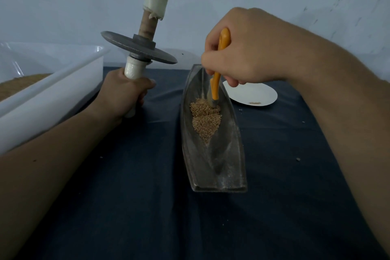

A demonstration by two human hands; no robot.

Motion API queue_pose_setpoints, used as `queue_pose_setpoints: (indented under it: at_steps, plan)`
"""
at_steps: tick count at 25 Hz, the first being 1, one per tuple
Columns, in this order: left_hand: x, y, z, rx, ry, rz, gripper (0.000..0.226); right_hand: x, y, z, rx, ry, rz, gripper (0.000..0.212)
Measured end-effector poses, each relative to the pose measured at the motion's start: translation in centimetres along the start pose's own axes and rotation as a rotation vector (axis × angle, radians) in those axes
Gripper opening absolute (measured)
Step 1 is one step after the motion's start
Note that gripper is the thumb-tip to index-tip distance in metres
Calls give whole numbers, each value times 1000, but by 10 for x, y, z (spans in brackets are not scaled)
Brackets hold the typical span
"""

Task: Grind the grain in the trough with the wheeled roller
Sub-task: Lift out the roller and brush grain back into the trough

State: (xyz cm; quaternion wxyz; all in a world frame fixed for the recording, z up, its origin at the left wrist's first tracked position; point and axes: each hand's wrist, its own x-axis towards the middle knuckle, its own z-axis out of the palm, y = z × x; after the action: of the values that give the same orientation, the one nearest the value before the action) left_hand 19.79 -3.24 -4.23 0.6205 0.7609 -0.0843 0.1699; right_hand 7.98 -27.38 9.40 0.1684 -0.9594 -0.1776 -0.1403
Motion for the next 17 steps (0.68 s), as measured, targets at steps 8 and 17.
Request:
queue_pose_setpoints:
  at_steps: [8, 17]
  plan:
    - [0, 0, 0, -9, -6, 5, 25, 0, 3, -3, 32, 4, -16, 22]
    - [1, -2, 0, 8, 2, -25, 26, 3, 11, -12, 208, 42, 19, 21]
